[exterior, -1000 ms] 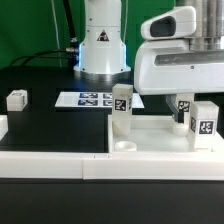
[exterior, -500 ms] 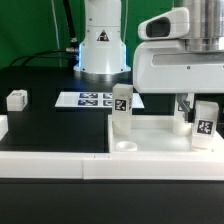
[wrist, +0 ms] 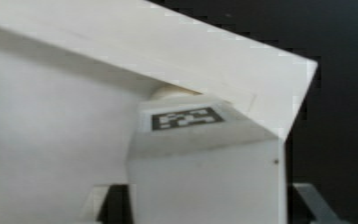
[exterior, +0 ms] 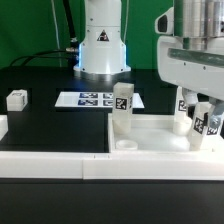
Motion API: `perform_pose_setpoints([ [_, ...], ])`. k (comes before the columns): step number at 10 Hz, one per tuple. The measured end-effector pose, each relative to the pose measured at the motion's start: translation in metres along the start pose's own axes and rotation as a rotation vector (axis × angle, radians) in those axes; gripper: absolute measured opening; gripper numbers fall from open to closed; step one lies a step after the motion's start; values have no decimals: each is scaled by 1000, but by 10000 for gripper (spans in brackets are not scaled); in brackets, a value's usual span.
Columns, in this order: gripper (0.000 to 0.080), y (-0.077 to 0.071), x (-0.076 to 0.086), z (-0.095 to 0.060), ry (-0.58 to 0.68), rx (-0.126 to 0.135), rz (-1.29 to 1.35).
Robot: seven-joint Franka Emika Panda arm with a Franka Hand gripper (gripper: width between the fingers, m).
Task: Assemble square table
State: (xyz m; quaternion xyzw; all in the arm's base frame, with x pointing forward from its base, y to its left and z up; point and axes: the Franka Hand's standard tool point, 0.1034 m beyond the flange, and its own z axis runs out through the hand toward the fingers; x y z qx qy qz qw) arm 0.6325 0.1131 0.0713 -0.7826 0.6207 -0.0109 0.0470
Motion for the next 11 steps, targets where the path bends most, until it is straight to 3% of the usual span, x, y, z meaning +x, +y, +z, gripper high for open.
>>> perform_pose_setpoints([
  [1,300,3,2,1,-4,36,244],
  [2,300,5,3,1,-1,77,272],
  [4,300,5,2,0,-1,76,226],
  [6,540,1,2,-3,18,82,-142],
  [7,615,1,0,-1,19,82,-247],
  [11,648,1,0,-2,33,71,-554],
])
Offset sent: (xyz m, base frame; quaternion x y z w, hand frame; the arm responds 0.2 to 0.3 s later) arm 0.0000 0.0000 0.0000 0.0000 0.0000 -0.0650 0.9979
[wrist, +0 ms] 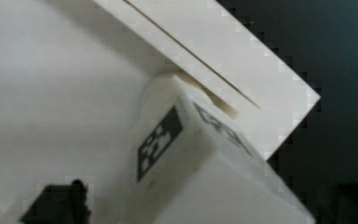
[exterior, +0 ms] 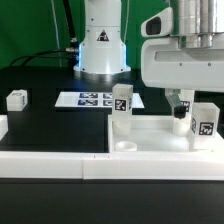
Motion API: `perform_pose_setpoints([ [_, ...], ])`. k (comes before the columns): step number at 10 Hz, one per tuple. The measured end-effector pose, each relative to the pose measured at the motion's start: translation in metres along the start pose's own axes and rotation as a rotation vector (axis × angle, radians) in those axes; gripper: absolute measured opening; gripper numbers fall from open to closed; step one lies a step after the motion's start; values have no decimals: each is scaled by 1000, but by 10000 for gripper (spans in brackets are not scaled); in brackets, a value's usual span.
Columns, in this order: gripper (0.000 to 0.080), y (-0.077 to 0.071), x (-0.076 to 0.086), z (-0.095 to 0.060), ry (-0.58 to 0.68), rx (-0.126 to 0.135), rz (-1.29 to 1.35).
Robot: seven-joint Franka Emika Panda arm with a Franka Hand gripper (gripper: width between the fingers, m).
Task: Assemble square table
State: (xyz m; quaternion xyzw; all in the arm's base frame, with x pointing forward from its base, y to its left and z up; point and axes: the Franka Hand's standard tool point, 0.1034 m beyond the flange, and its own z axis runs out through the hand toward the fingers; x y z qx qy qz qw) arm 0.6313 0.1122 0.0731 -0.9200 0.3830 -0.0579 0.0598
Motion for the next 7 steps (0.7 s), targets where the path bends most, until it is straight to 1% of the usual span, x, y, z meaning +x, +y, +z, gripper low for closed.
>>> perform_pose_setpoints([
  [1,649,-4,1,-3,-5,-6,-163],
  [2,649,-4,5,-4,-5,-2,-343],
  [4,649,1,4,3,-12,-12,-634],
  [7,637,1,5,3,-12,-13,-597],
])
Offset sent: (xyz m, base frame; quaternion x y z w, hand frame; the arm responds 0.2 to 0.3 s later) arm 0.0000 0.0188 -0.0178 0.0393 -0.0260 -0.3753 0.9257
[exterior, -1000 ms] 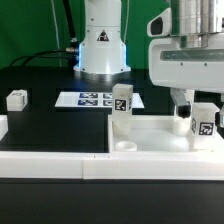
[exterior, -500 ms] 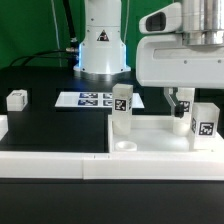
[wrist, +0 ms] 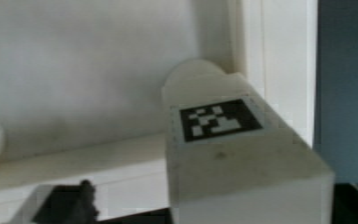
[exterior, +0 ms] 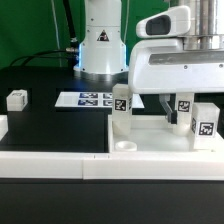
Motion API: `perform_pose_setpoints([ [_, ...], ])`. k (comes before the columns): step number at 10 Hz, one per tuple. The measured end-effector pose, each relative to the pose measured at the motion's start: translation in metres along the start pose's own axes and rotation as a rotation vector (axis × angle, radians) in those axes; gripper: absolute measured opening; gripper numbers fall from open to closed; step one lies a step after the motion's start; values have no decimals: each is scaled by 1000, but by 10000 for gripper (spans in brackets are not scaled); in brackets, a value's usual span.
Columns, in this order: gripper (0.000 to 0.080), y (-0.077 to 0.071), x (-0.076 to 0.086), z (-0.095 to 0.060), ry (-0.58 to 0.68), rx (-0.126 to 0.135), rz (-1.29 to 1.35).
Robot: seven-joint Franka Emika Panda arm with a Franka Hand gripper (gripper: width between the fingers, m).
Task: Assemble square table
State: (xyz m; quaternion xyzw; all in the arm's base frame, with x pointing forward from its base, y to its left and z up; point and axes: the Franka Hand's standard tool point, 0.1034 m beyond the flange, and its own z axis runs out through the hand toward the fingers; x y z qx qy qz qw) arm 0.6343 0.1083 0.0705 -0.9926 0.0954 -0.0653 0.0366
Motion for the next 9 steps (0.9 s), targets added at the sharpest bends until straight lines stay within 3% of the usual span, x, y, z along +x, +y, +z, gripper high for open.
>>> perform_pose_setpoints([
  [2,285,-1,0,0,-1,2,160],
  [4,288,0,-1,1,-3,2,281],
  [9,290,2,-5,2,-35,-39,1082],
])
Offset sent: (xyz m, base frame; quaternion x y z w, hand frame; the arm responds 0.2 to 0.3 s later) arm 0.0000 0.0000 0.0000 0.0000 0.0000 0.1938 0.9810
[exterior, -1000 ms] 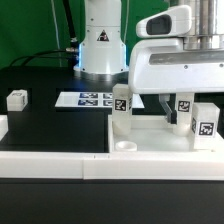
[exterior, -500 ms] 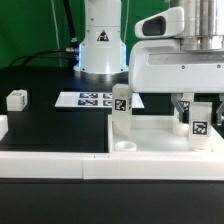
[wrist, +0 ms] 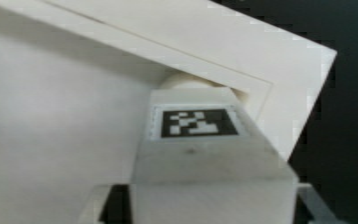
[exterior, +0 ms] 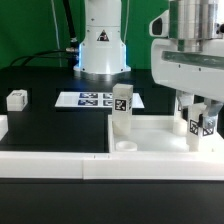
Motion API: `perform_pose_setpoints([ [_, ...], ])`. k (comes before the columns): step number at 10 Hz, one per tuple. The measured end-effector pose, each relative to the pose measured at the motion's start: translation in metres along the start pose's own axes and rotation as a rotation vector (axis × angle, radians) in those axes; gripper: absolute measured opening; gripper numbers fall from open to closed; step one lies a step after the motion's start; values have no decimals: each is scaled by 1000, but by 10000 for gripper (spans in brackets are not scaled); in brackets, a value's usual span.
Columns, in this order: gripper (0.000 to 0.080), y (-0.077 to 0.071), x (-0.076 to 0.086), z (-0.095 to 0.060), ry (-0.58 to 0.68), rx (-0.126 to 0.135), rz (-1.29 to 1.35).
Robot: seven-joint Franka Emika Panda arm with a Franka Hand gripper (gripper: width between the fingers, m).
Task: Assemble square table
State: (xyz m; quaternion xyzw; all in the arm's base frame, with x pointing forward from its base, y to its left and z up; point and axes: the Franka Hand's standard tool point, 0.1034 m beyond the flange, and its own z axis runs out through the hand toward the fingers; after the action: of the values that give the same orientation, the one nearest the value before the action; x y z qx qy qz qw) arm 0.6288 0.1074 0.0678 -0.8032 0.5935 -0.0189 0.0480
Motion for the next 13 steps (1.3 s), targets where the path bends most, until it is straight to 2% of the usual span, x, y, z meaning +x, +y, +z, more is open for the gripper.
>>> perform_pose_setpoints([
  [4,290,-1,-7,-1,-14,-6,658],
  [6,290,0,-7,-1,-11,-6,534],
  [7,491,0,-7,-1,-11,-6,528],
  [8,596,-1,-5,-3,-10,-2,327],
  [9,596,-1,-3,-2,-7,6,111],
  [10,639,-3,-3,-2,4,29,-66],
  [11,646,-3,-4,-1,13,42,-211],
  [13,649,-3,-3,-1,16,40,-330],
])
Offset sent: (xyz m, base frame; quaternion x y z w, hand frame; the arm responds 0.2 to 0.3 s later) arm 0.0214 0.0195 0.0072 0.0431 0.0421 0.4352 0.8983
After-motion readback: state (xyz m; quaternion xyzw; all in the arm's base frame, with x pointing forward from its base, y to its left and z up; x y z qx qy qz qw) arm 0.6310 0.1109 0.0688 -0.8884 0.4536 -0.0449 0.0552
